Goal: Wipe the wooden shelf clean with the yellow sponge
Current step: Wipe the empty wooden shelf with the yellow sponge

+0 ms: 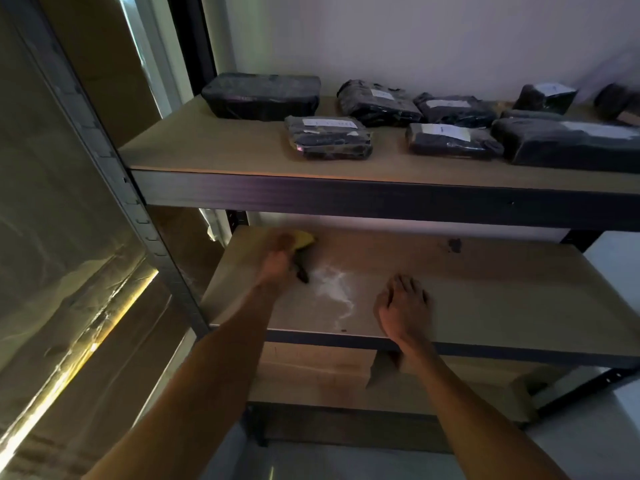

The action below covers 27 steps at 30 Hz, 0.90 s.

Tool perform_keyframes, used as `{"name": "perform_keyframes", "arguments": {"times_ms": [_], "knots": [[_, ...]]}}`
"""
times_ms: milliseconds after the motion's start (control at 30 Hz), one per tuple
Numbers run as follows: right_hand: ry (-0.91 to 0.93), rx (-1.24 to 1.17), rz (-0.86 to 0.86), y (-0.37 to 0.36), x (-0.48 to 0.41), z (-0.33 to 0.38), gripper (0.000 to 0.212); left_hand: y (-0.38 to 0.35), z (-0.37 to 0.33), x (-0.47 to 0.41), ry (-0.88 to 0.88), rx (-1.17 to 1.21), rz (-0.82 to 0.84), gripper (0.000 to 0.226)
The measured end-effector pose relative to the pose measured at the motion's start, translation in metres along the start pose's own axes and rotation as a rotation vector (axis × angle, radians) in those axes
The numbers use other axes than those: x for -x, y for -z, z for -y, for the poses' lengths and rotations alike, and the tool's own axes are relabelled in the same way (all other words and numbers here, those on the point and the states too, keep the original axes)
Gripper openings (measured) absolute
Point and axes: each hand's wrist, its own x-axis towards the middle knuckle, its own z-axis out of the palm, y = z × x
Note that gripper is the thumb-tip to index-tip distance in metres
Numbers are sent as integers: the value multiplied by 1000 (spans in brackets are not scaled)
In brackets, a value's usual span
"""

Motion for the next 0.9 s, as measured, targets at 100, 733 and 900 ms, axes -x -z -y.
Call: {"name": "perform_keyframes", "arguments": {"times_ms": [100,733,900], "knots": [[-9,0,6,1,0,1,59,31,46,-11,127,243,-289,25],[4,32,27,3,0,3,51,29,87,-3,23,258,-232,34],[5,25,8,-1,-1,1,55,-3,-5,7,65,62,118,29]]}}
